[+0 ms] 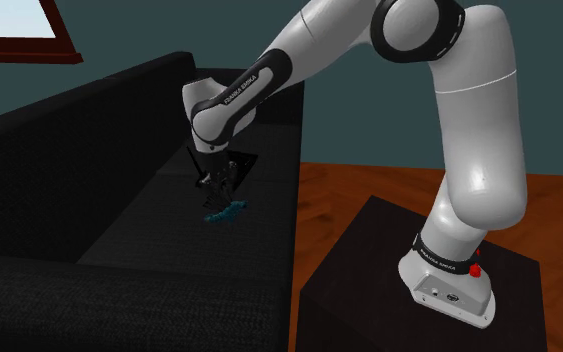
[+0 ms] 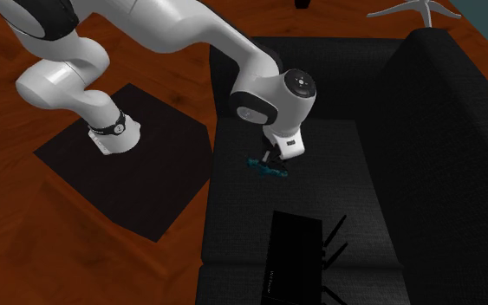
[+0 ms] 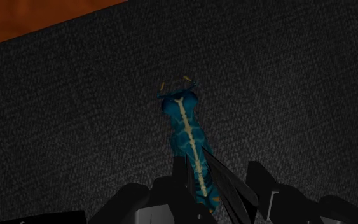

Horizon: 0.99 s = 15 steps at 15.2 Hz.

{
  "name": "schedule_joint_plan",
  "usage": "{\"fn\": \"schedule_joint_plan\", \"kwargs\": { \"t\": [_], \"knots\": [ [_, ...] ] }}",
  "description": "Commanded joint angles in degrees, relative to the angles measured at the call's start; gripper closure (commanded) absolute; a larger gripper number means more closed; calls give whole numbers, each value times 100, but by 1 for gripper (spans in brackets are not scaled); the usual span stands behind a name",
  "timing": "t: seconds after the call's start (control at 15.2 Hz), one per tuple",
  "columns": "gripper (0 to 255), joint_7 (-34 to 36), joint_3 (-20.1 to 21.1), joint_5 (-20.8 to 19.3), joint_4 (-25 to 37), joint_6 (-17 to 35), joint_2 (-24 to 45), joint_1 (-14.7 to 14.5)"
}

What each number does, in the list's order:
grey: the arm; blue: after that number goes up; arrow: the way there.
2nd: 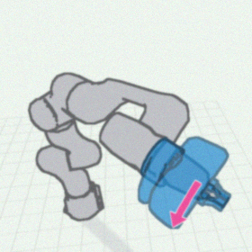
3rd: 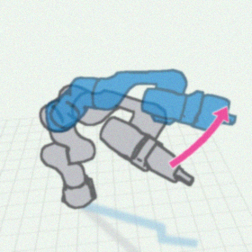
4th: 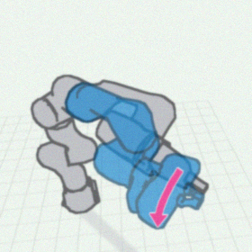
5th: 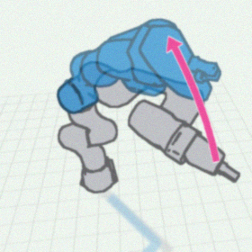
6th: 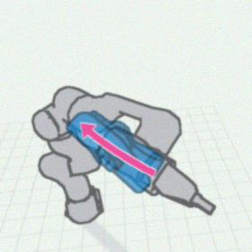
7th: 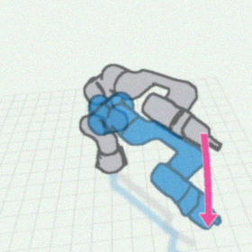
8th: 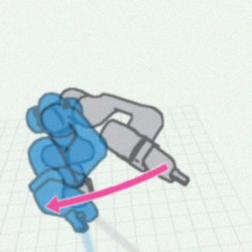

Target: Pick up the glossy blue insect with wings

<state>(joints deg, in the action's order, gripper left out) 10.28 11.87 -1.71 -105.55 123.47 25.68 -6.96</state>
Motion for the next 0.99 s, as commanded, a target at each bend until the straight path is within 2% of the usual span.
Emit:
{"fn": "schedule_joint_plan", "kwargs": {
  "t": [0.0,0.92],
  "knots": [
    [255,-5,10,17,37,-112,-77,7],
    [255,-30,57,114,345,-881,-545,44]
  ]
}}
